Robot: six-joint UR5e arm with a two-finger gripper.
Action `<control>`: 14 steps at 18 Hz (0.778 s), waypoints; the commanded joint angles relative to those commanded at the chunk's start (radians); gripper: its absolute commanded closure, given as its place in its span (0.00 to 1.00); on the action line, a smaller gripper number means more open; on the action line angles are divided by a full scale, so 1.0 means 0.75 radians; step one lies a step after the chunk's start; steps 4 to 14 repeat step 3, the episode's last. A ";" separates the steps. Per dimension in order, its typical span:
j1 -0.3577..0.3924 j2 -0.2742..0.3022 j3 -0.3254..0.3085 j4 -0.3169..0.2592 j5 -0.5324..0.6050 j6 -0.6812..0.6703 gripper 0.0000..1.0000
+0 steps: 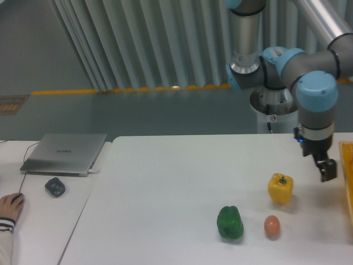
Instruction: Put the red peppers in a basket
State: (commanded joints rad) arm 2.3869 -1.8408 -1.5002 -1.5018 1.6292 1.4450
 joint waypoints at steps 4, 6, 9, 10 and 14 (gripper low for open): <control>0.004 0.008 -0.006 -0.002 -0.002 -0.002 0.00; 0.004 0.008 -0.006 -0.002 -0.002 -0.002 0.00; 0.004 0.008 -0.006 -0.002 -0.002 -0.002 0.00; 0.004 0.008 -0.006 -0.002 -0.002 -0.002 0.00; 0.004 0.008 -0.006 -0.002 -0.002 -0.002 0.00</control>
